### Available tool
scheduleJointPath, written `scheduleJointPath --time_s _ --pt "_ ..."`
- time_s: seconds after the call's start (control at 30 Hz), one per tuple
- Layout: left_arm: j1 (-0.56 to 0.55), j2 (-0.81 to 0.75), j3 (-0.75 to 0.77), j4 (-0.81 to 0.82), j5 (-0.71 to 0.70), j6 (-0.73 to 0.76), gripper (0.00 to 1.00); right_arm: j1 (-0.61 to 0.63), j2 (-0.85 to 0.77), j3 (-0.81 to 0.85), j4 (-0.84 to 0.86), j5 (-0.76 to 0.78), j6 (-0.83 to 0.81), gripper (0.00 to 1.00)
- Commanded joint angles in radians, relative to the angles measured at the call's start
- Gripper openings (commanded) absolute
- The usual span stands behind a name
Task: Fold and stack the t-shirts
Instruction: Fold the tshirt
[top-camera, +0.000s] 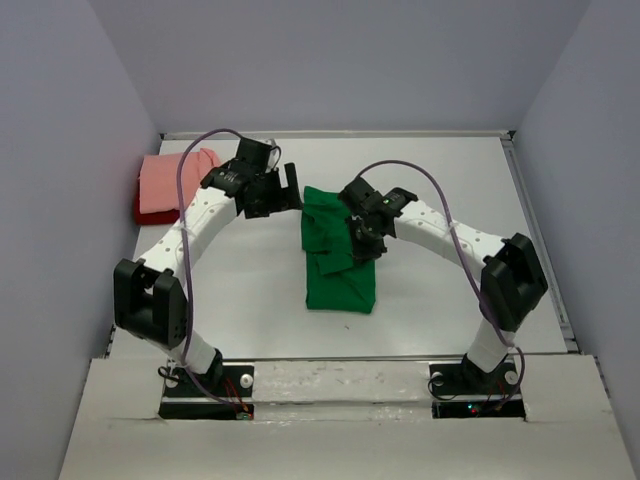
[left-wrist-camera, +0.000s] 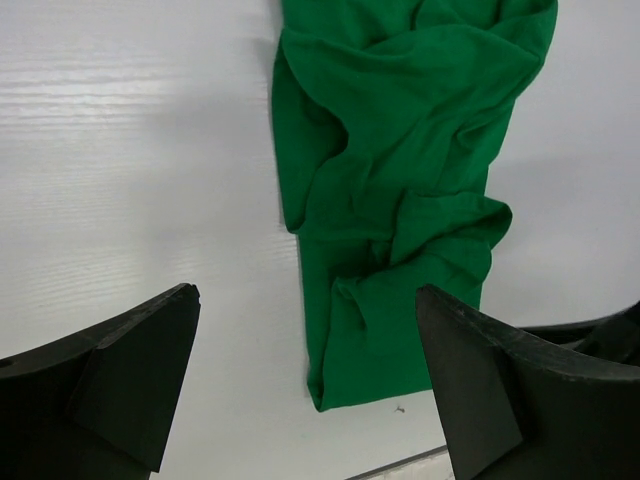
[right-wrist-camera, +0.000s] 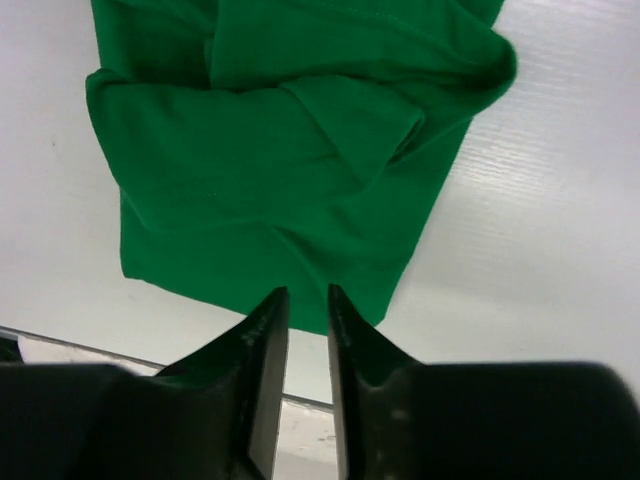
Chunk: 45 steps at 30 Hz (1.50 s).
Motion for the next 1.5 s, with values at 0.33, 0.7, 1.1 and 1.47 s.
scheduleJointPath --time_s 0.33,0.7,1.1,1.47 --pt "-0.198 -0.089 -0.209 0.069 0.074 -0.088 0.99 -0.018 -0.029 0.095 -0.016 0.109 0.006 0.38" --pt "-0.212 -0.133 -0.380 0.190 0.147 -0.134 0.96 -0.152 -0.220 0.037 -0.016 0.146 0.042 0.38" --pt "-0.278 0.001 -0.371 0.296 0.200 -0.165 0.95 -0.343 -0.284 -0.061 0.002 0.091 -0.011 0.37" --pt "-0.299 0.123 -0.320 0.333 0.193 -0.162 0.89 -0.410 -0.310 -0.061 0.004 0.043 -0.054 0.37"
